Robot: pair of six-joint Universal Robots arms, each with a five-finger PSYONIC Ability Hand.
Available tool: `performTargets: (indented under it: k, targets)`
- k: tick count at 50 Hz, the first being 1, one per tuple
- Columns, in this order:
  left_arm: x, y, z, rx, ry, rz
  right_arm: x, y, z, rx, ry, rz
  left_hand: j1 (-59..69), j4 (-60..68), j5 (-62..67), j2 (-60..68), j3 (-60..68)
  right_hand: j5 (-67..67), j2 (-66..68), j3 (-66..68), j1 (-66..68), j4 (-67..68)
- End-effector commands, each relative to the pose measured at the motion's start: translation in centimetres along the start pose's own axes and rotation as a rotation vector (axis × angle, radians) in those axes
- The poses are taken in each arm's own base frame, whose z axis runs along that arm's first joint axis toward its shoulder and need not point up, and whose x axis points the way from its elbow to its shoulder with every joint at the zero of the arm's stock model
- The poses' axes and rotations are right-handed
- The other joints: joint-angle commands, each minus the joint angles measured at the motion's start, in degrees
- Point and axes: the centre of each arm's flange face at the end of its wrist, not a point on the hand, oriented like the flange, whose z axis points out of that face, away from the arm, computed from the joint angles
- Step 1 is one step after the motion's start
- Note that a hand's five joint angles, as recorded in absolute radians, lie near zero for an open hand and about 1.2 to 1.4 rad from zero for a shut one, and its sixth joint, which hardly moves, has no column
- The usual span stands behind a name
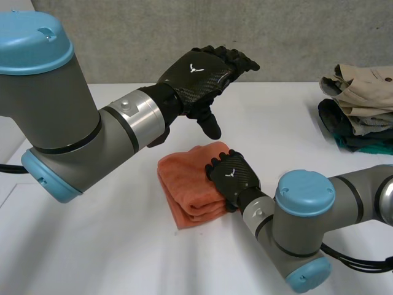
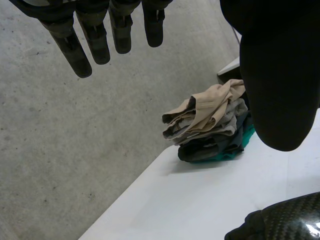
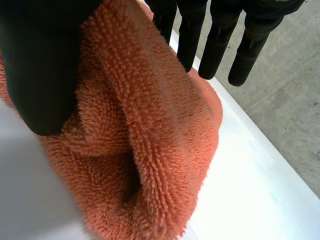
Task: Fold the laundry.
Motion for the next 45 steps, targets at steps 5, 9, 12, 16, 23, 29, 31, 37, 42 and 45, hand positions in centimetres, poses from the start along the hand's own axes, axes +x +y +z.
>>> performTargets:
  k: [5,9,12,16,23,29,31,37,42,45]
  targets:
    - [-0.1,0.1,0.0,-0.002,-0.002,-0.001,0.0,0.3,1.4,0.011,0.004,-0.003,-0.3,-1.1,-2.3,-1.5,-1.5,31.8,32.9,32.0,32.7,31.4]
    - [-0.2,0.0,0.0,0.0,-0.004,0.001,0.8,-0.9,2.0,0.065,0.042,0.004,-0.3,-1.1,-2.3,-1.5,-1.5,52.5,53.6,52.8,53.4,52.1]
    - [-0.3,-0.2,0.1,0.008,-0.007,0.005,1.7,-2.1,2.5,0.109,0.072,0.0,-0.3,-1.1,-2.3,-1.5,-1.5,52.5,53.6,52.8,53.4,52.1]
    - [-0.5,-0.7,0.1,0.021,-0.011,0.013,4.1,-4.6,3.3,0.184,0.138,-0.004,-0.3,-1.1,-2.3,-1.5,-1.5,52.5,53.6,52.8,53.4,52.1]
    - [-1.0,-2.3,0.1,0.065,-0.026,0.035,12.4,-9.5,3.3,0.344,0.324,0.026,-0.3,-1.1,-2.3,-1.5,-1.5,52.5,53.6,52.8,53.4,52.1]
    - [-1.6,-3.4,-0.1,0.094,-0.041,0.04,22.4,-12.4,2.4,0.538,0.554,0.066,-0.3,-1.1,-2.3,-1.5,-1.5,52.5,53.6,52.8,53.4,52.1]
    - [-1.6,-3.7,-0.2,0.103,-0.043,0.026,24.9,-12.5,2.0,0.58,0.607,0.068,-0.3,-1.1,-2.3,-1.5,-1.5,52.5,53.6,52.8,53.4,52.1]
    - [-1.4,-3.5,-0.2,0.097,-0.036,-0.007,34.8,-9.5,-0.1,0.643,0.817,0.012,-0.3,-1.1,-2.3,-1.5,-1.5,52.5,53.6,52.8,53.4,52.1]
    - [-1.3,-3.4,-0.3,0.091,-0.032,-0.01,39.9,-2.6,-0.2,0.575,0.854,0.005,-0.3,-1.1,-2.3,-1.5,-1.5,52.5,53.6,52.8,53.4,52.1]
    - [-1.2,-3.3,-0.3,0.09,-0.031,-0.011,40.9,1.1,0.0,0.528,0.826,0.029,-0.3,-1.1,-2.3,-1.5,-1.5,52.5,53.6,52.8,53.4,52.1]
